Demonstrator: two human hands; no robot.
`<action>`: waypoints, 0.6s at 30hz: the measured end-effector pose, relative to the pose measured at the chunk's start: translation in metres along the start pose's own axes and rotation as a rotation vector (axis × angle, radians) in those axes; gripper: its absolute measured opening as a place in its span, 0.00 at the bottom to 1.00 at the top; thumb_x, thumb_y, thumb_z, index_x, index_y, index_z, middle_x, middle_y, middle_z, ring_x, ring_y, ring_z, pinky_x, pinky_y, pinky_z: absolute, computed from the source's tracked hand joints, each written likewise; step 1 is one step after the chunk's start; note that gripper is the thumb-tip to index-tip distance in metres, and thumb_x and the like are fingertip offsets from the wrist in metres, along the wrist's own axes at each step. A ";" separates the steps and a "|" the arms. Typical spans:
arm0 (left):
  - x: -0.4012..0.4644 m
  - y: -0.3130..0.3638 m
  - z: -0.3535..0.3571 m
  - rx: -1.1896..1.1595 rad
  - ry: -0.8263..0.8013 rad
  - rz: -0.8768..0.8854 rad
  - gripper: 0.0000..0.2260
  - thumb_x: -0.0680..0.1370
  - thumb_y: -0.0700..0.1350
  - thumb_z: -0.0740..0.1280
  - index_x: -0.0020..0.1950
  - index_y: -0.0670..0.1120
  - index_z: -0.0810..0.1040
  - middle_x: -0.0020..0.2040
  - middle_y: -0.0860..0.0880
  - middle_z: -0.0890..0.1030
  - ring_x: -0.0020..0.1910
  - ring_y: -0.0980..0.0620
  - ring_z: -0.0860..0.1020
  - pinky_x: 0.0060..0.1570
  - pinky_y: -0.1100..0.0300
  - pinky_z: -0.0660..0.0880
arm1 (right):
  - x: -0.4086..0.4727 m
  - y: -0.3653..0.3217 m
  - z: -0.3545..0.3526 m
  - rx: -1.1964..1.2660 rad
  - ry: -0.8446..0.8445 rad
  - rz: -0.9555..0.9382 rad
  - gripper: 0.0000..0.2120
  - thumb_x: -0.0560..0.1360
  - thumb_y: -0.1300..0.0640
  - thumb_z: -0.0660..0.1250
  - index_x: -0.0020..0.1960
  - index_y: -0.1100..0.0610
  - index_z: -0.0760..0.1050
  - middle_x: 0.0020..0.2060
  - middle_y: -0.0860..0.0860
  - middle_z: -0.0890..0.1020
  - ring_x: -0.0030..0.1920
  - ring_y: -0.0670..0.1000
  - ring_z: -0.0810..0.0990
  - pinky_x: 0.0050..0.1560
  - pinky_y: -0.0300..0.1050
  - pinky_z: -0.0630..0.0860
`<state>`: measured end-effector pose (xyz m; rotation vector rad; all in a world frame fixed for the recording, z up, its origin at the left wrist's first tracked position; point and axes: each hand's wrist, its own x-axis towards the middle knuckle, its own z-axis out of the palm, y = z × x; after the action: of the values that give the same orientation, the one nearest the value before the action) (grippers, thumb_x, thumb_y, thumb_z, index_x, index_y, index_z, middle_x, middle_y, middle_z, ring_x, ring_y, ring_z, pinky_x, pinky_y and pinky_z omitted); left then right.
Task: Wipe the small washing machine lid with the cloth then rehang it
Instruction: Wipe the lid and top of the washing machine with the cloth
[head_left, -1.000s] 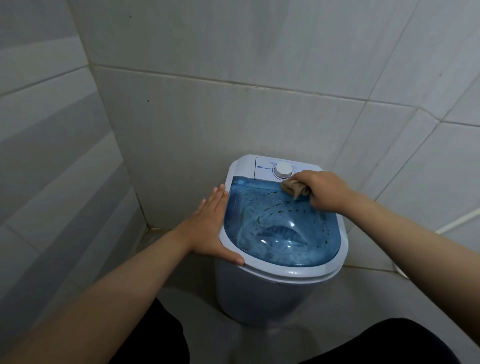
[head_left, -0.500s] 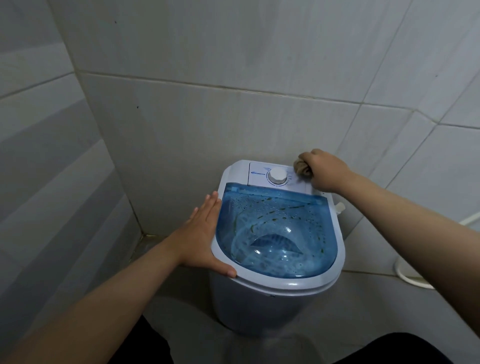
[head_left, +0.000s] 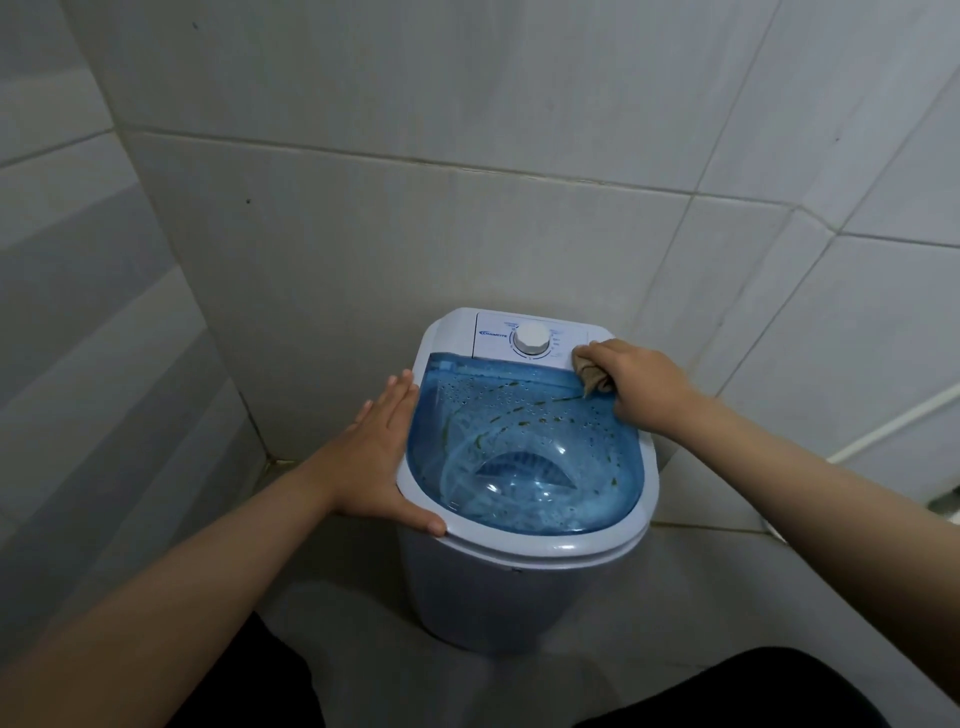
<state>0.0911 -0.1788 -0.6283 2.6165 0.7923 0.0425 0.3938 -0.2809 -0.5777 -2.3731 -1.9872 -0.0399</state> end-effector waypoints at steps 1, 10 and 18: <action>0.000 0.000 0.000 -0.001 -0.001 -0.002 0.69 0.50 0.79 0.64 0.75 0.48 0.30 0.76 0.50 0.29 0.73 0.53 0.29 0.70 0.54 0.34 | -0.005 -0.002 0.001 -0.001 -0.003 0.001 0.33 0.65 0.69 0.63 0.68 0.54 0.67 0.65 0.54 0.74 0.59 0.59 0.76 0.49 0.48 0.75; -0.002 0.001 -0.001 -0.011 -0.011 -0.006 0.68 0.52 0.78 0.66 0.75 0.49 0.30 0.76 0.50 0.30 0.74 0.52 0.30 0.72 0.50 0.36 | -0.053 -0.027 0.008 0.020 0.005 0.084 0.31 0.67 0.68 0.62 0.69 0.53 0.66 0.66 0.52 0.73 0.59 0.60 0.76 0.52 0.50 0.75; 0.000 0.000 0.000 0.004 -0.028 0.002 0.69 0.51 0.79 0.65 0.75 0.48 0.31 0.76 0.49 0.30 0.74 0.51 0.31 0.73 0.48 0.37 | -0.104 -0.065 0.008 -0.012 0.003 0.171 0.28 0.69 0.65 0.61 0.68 0.54 0.64 0.65 0.52 0.73 0.57 0.60 0.77 0.48 0.51 0.76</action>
<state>0.0910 -0.1787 -0.6283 2.6163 0.7812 0.0054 0.3118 -0.3709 -0.5897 -2.5390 -1.7798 -0.0496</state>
